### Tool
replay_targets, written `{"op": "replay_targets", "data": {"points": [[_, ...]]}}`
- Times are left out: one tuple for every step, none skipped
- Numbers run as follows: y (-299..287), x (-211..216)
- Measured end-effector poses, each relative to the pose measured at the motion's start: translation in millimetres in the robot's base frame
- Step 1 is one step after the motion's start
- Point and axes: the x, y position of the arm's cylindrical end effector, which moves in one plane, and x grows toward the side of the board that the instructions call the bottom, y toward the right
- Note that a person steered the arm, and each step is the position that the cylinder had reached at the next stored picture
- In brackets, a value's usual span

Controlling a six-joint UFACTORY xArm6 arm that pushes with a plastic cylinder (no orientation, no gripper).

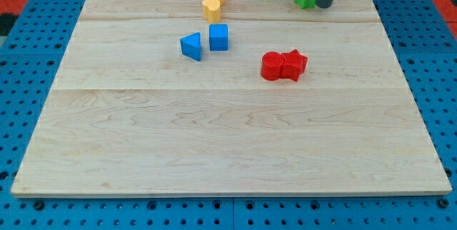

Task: Slide the green star a bit right

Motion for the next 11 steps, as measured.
{"op": "replay_targets", "data": {"points": [[-12,-16],[-11,-17],[6,-17],[17,-17],[12,-28],[2,-33],[-1,-33],[-9,-33],[-27,-33],[-30,-33],[12,-20]]}}
